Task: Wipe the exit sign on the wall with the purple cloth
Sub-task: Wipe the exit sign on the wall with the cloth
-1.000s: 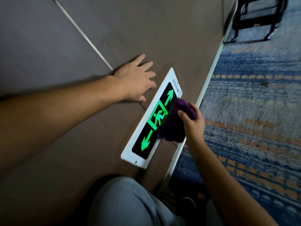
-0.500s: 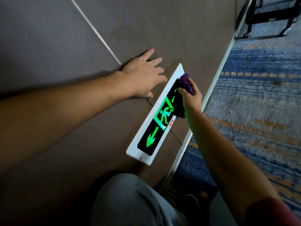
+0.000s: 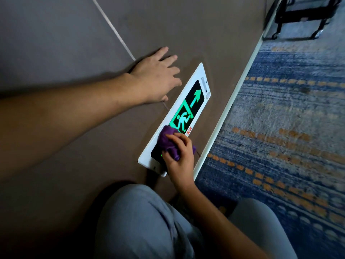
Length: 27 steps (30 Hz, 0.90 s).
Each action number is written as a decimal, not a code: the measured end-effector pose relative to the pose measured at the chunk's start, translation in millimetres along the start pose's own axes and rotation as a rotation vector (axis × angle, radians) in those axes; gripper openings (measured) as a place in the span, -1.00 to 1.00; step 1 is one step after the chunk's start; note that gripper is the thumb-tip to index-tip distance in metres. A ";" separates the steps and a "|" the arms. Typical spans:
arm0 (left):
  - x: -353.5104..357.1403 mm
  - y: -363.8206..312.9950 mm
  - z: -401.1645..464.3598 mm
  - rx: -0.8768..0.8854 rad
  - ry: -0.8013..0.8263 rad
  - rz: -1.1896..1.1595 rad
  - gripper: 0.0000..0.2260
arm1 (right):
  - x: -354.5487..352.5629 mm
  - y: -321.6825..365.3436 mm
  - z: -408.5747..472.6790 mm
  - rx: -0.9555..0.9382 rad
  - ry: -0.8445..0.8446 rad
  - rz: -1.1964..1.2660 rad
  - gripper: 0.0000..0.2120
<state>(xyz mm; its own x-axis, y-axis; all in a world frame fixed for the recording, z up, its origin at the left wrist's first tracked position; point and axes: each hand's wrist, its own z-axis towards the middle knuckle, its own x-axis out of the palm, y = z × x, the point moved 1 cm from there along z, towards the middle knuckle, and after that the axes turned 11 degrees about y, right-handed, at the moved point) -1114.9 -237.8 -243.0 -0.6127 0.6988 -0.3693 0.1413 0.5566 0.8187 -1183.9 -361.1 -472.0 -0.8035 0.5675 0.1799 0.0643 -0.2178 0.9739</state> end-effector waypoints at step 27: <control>15.6 -37.1 -35.0 -0.281 -0.405 -0.818 -0.63 | -82.6 30.4 -3.0 0.293 -0.091 -0.019 -0.72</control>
<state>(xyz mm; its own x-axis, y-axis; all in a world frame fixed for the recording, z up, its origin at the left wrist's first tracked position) -1156.9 -263.3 -263.8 -0.1157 0.2724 -0.9552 -0.4355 0.8504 0.2953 -1117.4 -417.0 -457.7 -0.7509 0.6408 0.1598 0.2281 0.0245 0.9733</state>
